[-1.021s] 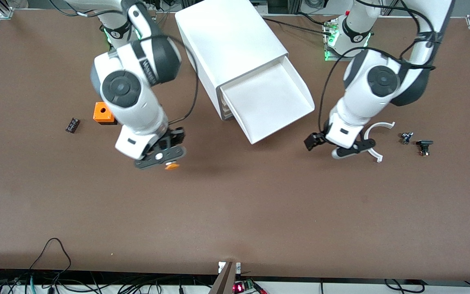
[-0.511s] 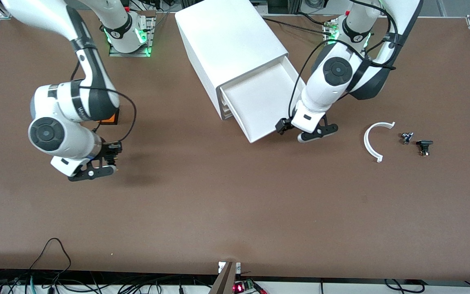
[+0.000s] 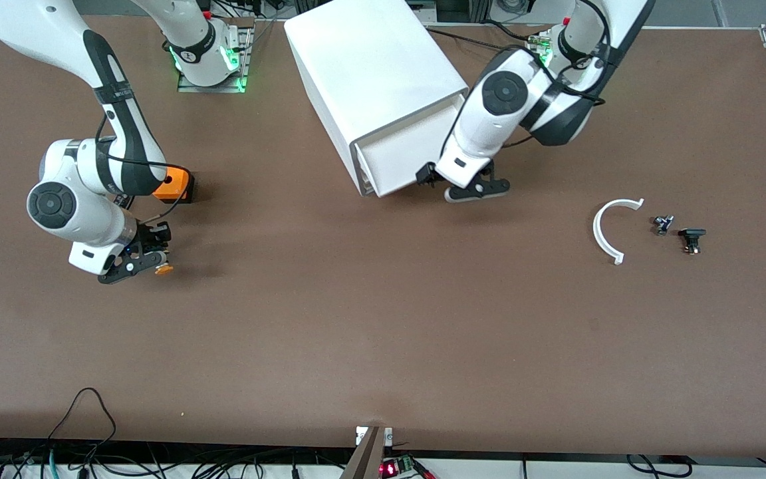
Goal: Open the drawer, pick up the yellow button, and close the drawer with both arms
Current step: 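Push the drawer shut with the left gripper while the right gripper lowers the button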
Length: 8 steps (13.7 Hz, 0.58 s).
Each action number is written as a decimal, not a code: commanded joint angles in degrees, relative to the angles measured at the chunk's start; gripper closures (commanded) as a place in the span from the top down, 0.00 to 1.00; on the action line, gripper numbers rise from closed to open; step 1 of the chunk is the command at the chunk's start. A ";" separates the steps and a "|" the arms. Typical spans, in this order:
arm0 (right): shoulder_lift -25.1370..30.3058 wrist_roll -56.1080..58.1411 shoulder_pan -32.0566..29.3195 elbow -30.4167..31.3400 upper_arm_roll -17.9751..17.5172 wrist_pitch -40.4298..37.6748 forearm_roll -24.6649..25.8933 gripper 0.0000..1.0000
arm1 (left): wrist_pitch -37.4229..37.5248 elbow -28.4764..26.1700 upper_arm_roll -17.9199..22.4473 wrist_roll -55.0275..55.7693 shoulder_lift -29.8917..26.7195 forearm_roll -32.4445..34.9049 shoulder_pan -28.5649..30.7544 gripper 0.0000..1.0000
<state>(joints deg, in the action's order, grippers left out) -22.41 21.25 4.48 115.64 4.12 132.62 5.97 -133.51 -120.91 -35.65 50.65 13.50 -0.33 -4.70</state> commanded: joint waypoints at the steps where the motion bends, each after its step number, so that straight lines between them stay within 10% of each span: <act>1: 3.16 1.26 -2.90 6.34 -1.13 5.01 0.80 0.25 | -0.17 -2.58 -4.07 -0.11 -1.10 -3.26 -0.05 1.00; 8: 2.37 1.08 -6.15 13.47 -1.13 15.74 0.71 0.40 | 1.14 -2.66 -6.62 -0.46 -1.37 -4.76 -0.05 1.00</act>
<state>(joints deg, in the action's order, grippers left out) -21.75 21.69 -0.16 127.48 4.06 147.25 5.98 -133.35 -122.23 -39.97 50.63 12.83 -3.47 -4.67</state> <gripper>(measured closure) 0.586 0.000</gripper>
